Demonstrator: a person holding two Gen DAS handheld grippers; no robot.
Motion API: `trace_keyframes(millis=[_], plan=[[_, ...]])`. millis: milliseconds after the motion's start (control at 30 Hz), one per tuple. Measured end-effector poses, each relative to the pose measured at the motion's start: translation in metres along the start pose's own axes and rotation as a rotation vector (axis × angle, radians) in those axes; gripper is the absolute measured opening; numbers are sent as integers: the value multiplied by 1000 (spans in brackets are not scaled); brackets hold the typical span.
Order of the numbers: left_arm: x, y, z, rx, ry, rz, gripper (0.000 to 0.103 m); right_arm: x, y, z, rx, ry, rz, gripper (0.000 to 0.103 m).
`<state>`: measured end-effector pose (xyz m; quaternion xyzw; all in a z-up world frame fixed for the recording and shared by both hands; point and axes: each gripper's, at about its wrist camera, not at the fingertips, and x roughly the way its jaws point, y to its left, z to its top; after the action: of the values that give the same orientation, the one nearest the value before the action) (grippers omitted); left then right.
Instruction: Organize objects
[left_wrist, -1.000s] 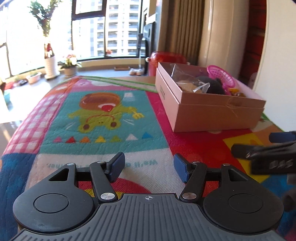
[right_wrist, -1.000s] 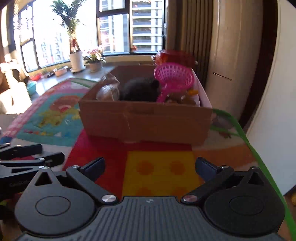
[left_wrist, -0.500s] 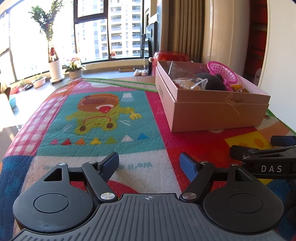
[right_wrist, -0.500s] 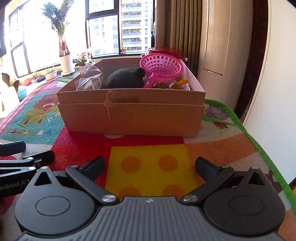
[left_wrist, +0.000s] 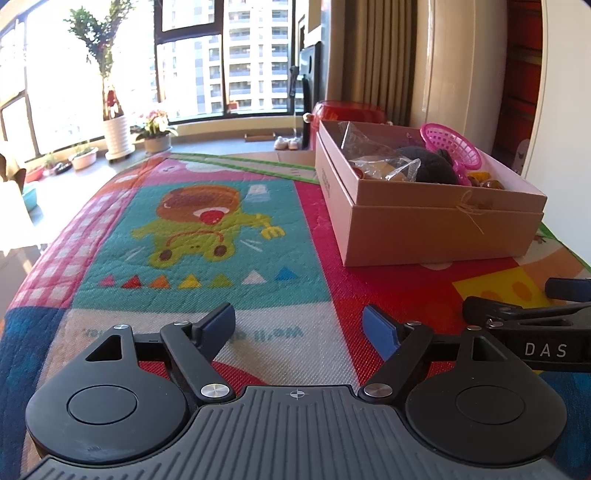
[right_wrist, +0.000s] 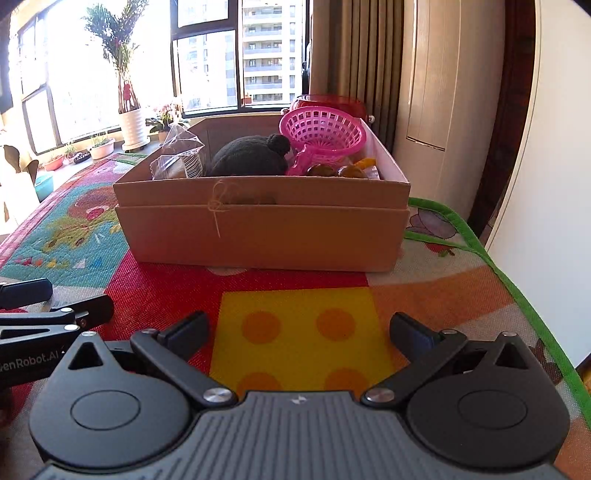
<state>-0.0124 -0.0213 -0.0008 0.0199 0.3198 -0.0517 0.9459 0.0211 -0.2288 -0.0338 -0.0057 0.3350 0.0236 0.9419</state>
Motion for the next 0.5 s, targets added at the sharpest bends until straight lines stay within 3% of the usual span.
trace_keyframes(millis=[500], plan=[[0, -1, 0, -4, -1, -3, 83, 0, 0, 0, 0, 0, 0, 103]])
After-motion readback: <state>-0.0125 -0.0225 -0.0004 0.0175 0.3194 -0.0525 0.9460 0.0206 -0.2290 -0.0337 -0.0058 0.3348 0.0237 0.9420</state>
